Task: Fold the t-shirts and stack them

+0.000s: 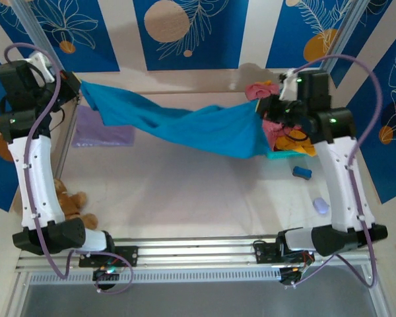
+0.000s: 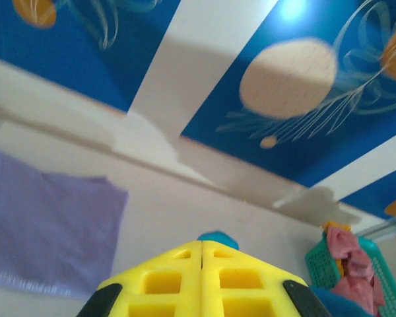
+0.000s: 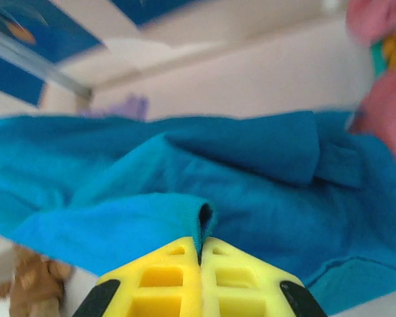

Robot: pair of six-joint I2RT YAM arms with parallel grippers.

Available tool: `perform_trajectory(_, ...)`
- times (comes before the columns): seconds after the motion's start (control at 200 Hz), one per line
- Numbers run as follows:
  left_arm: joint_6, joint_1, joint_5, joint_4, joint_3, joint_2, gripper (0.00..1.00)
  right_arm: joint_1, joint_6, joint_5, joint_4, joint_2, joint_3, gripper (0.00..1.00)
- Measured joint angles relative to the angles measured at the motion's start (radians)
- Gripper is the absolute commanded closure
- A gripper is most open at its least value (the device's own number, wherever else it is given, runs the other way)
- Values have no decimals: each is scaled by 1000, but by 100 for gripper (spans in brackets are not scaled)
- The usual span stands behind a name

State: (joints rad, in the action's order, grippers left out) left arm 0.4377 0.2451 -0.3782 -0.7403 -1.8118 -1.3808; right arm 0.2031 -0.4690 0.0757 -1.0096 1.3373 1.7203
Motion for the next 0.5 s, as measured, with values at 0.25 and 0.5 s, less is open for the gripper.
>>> perform_trajectory(0.25, -61, 2, 16, -40, 437, 130, 100, 28, -43, -8, -20, -106, -439, 100)
perform_trajectory(0.5, -82, 2, 15, -68, 653, 251, 100, 40, -76, -3, -55, -229, -544, 100)
